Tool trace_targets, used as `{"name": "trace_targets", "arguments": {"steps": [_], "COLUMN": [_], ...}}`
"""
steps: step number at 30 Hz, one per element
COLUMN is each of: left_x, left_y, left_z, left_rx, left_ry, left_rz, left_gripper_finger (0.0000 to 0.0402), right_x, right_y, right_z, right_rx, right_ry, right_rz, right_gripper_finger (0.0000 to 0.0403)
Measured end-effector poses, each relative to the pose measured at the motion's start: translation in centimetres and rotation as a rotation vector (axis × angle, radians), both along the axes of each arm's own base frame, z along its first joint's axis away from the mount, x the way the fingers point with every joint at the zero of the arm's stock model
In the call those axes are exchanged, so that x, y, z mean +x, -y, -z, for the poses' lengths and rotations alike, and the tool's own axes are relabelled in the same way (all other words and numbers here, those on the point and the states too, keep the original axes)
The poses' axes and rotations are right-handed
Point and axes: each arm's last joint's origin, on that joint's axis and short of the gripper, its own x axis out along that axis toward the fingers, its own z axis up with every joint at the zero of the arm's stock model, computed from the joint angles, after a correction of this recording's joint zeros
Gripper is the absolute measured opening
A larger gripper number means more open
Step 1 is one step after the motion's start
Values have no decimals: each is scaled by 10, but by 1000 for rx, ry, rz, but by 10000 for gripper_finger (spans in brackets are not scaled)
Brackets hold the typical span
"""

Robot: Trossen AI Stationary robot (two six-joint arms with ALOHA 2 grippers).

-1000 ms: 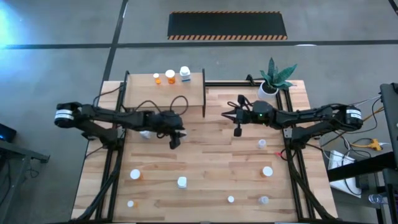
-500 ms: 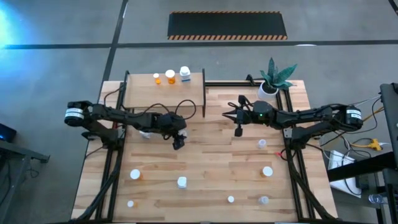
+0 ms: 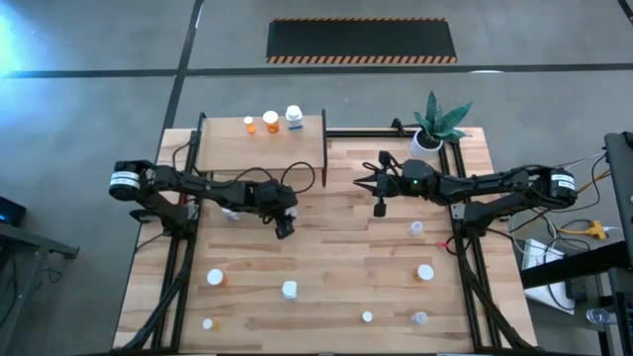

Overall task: Pick and place medicine bottles onto shelf by color
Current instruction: Put the middle transparent pill bottle on the shelf

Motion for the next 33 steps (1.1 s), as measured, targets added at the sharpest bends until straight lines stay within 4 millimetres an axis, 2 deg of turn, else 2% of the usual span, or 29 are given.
{"name": "trace_targets", "arguments": {"steps": [5,9,12,16,21,26,33], "left_x": [0,-1,-5,-20,-56,-90,-122], "left_y": [0,0,-3,-8,-16,-39,-97], "left_z": [-1,-14,-42,-92,-151,-182,-183], "left_rx": [10,13,14,7,46,115,142], "left_ry": [3,28,65,91,62,-18,-116], "left_rz": [15,14,1,-75,-289,-538,-747], "left_gripper_finger": [116,115,115,118,121,122,123], "right_x": [0,0,-1,-1,-1,-1,-1], "right_y": [0,0,1,1,1,1,1], "right_z": [0,1,1,1,2,2,3], "right_rx": [0,0,0,0,2,3,4], "right_ry": [-1,-2,-2,-4,-6,-9,-10], "right_rz": [0,0,3,3,3,2,2], "right_gripper_finger": [9,9,9,9,9,9,9]}}
